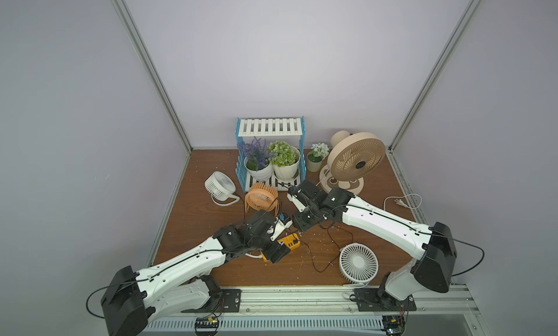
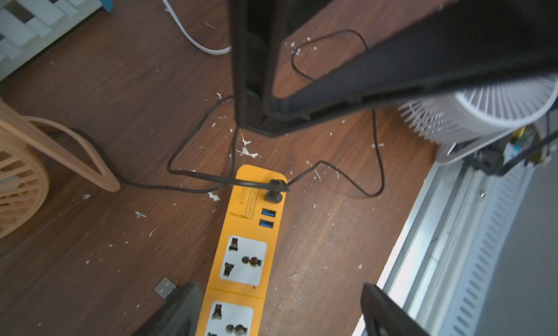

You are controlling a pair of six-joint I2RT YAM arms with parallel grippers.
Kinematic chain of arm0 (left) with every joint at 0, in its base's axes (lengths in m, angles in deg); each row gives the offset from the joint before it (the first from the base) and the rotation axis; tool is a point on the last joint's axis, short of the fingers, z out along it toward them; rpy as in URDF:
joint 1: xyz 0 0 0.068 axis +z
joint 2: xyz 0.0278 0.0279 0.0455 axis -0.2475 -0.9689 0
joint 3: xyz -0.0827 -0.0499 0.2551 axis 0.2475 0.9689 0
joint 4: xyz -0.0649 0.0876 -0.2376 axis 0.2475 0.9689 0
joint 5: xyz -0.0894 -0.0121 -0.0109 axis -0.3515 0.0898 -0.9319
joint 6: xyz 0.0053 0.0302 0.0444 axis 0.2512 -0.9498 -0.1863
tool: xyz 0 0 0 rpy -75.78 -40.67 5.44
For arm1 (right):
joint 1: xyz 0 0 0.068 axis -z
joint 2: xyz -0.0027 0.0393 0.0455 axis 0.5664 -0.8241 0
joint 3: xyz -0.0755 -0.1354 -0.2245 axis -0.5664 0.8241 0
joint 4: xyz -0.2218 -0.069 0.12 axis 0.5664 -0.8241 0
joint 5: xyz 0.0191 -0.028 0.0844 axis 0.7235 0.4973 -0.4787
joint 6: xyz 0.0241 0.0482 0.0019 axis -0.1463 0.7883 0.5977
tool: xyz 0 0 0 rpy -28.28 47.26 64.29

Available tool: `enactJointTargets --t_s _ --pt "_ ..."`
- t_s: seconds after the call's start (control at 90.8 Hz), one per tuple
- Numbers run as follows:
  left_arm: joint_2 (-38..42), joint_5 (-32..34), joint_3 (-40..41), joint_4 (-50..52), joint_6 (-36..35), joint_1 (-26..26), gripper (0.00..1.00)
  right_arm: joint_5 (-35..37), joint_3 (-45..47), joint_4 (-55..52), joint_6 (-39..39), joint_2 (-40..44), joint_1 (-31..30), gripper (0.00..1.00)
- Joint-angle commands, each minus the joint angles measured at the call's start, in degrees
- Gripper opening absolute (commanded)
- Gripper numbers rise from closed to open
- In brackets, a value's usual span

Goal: Unplug the desk fan from the power strip
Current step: Remove the plug from the socket.

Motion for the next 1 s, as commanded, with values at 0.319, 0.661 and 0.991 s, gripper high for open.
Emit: enactJointTargets --t_s 0.319,0.661,0.991 --pt "0.48 -1.21 8.06 -13.60 -13.89 -0.52 1.00 -1.83 8.84 1.88 2.53 6.04 -0.97 0.56" --pt "-6.04 9.52 3.97 -11.06 -12.01 -0.56 0.91 -0.91 13.62 6.54 5.30 9.17 -1.49 0.63" --pt "-3.69 13.13 2.40 -2.75 -8.95 -1.33 0.75 0.01 16.48 7.96 7.87 12.68 -0.60 0.61"
